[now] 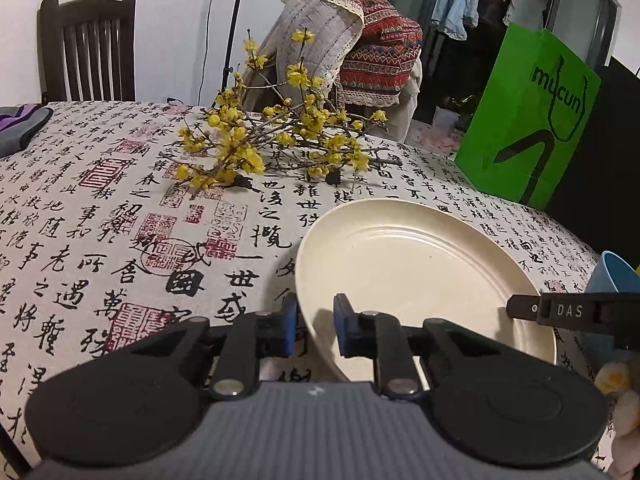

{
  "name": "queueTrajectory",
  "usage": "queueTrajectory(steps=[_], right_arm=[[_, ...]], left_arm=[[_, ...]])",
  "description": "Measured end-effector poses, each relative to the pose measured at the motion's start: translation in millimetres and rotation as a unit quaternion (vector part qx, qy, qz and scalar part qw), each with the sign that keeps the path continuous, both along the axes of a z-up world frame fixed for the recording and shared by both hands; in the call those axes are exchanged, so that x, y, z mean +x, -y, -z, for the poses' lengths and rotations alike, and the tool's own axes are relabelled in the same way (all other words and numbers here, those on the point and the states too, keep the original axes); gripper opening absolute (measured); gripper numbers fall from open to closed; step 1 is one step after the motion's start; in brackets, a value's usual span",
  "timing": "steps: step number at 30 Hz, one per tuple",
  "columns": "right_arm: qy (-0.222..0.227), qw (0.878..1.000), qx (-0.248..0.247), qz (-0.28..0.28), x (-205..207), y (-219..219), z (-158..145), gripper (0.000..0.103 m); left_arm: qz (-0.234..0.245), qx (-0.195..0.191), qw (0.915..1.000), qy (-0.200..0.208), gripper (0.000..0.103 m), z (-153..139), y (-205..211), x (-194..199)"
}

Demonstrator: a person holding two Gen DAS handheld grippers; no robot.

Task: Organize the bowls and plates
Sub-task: 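Lift the cream plate off the cloth with both grippers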

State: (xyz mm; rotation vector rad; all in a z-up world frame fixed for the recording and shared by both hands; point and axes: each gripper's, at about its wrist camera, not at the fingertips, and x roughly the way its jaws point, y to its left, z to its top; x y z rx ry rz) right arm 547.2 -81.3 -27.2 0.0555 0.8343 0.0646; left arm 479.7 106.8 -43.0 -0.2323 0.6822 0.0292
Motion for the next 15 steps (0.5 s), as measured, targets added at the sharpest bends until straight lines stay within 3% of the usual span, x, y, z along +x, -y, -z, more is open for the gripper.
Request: queueTrajectory(steps=[15], right_arm=[[0.006, 0.999, -0.013, -0.041, -19.3, -4.1, -2.6, 0.013]], left_arm=[[-0.013, 0.008, 0.9999, 0.000, 0.019, -0.7, -3.6, 0.7]])
